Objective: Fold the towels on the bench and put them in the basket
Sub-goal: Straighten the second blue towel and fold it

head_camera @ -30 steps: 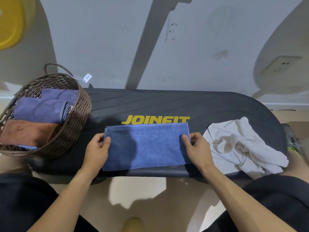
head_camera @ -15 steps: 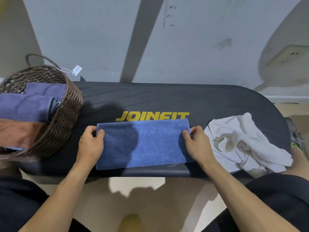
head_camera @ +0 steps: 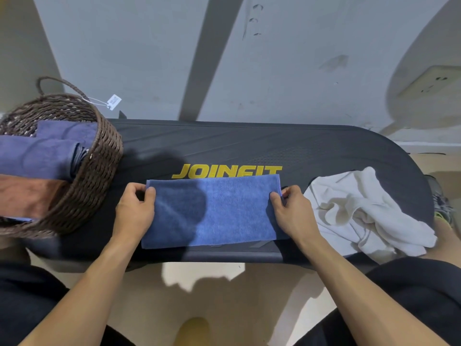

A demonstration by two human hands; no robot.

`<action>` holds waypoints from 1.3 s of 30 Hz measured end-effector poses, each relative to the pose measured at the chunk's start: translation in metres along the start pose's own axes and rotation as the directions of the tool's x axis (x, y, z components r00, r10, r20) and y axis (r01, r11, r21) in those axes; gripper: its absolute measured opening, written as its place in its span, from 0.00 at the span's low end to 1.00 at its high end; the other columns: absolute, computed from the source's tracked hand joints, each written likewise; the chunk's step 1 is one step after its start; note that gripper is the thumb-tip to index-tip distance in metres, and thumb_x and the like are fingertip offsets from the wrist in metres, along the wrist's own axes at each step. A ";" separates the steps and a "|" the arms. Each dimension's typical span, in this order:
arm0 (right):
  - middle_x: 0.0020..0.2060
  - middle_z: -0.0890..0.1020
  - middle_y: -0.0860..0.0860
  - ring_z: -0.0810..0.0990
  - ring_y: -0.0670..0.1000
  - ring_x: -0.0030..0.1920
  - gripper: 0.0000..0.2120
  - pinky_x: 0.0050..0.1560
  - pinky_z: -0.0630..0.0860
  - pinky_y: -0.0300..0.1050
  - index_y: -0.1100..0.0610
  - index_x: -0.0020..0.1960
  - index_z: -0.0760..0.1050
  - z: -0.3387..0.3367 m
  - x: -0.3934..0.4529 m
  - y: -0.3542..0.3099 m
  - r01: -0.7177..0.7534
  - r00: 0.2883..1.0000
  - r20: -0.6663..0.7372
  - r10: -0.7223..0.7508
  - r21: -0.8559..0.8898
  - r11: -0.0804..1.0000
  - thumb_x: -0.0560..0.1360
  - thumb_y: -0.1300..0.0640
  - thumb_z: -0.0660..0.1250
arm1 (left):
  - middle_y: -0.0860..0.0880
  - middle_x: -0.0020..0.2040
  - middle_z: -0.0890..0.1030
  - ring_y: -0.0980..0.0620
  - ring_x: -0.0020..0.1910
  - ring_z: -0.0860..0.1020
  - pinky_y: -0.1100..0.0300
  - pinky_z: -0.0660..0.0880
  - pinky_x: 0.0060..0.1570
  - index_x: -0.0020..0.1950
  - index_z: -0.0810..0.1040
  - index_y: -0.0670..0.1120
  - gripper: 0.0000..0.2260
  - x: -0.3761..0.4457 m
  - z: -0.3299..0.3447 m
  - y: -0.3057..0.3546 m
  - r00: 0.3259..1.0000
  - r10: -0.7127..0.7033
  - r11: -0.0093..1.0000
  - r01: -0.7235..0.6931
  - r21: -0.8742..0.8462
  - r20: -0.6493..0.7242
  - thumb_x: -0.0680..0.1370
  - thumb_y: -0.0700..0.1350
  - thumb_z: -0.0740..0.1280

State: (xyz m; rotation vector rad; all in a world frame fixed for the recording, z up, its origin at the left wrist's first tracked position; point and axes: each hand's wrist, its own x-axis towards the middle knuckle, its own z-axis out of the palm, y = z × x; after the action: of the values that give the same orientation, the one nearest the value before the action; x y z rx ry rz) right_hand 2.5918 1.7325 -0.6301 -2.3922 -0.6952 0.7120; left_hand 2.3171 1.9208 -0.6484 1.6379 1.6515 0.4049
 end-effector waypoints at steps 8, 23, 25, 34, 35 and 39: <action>0.42 0.82 0.48 0.80 0.52 0.46 0.18 0.41 0.75 0.46 0.51 0.54 0.69 -0.029 -0.012 0.005 -0.100 0.982 0.159 0.102 -0.019 0.995 0.73 0.44 0.72 | 0.49 0.49 0.77 0.50 0.43 0.74 0.57 0.69 0.35 0.62 0.69 0.47 0.25 -0.045 -0.026 -0.008 0.992 -0.119 0.921 0.093 0.378 0.045 0.73 0.58 0.71; 0.37 0.82 0.54 0.80 0.55 0.39 0.15 0.38 0.74 0.47 0.60 0.44 0.78 -0.032 -0.047 0.018 0.007 0.984 0.176 0.038 -0.252 0.968 0.72 0.48 0.73 | 0.38 0.53 0.78 0.36 0.53 0.76 0.44 0.72 0.49 0.59 0.74 0.41 0.14 -0.075 -0.019 0.037 0.941 0.339 0.683 -0.252 0.685 0.008 0.76 0.44 0.68; 0.32 0.81 0.54 0.79 0.54 0.34 0.19 0.31 0.69 0.45 0.61 0.38 0.77 -0.029 -0.046 0.018 0.024 0.990 0.140 0.016 -0.276 0.961 0.72 0.44 0.72 | 0.37 0.53 0.78 0.35 0.53 0.76 0.43 0.73 0.50 0.58 0.78 0.39 0.14 -0.087 0.004 0.050 0.890 0.454 0.722 -0.400 0.565 0.050 0.75 0.41 0.70; 0.35 0.76 0.48 0.76 0.54 0.39 0.15 0.33 0.66 0.44 0.51 0.38 0.69 -0.018 -0.046 0.016 0.118 0.990 0.107 -0.092 -0.267 0.957 0.71 0.45 0.73 | 0.42 0.75 0.67 0.40 0.77 0.61 0.38 0.61 0.72 0.75 0.68 0.40 0.25 -0.110 0.096 0.059 0.638 0.687 0.424 -0.740 0.521 0.347 0.80 0.51 0.58; 0.34 0.74 0.47 0.74 0.53 0.38 0.15 0.32 0.64 0.43 0.50 0.37 0.67 -0.016 -0.047 0.016 0.138 0.988 0.103 -0.115 -0.257 0.956 0.71 0.46 0.72 | 0.43 0.77 0.64 0.41 0.78 0.58 0.39 0.60 0.73 0.76 0.66 0.42 0.26 -0.110 0.100 0.055 0.657 0.658 0.417 -0.725 0.548 0.368 0.81 0.53 0.54; 0.35 0.76 0.43 0.75 0.47 0.36 0.13 0.31 0.65 0.38 0.48 0.39 0.67 -0.011 -0.044 0.014 0.097 0.992 0.085 -0.090 -0.080 0.992 0.68 0.52 0.72 | 0.45 0.79 0.59 0.45 0.79 0.55 0.40 0.58 0.73 0.79 0.61 0.45 0.29 -0.106 0.105 0.047 0.703 0.584 0.405 -0.686 0.604 0.406 0.80 0.56 0.49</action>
State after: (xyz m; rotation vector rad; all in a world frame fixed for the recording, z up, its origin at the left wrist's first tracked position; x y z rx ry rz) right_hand 2.5710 1.6918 -0.6166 -2.3991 -0.8810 0.7580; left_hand 2.4119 1.7958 -0.6546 2.8680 1.0178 -0.0538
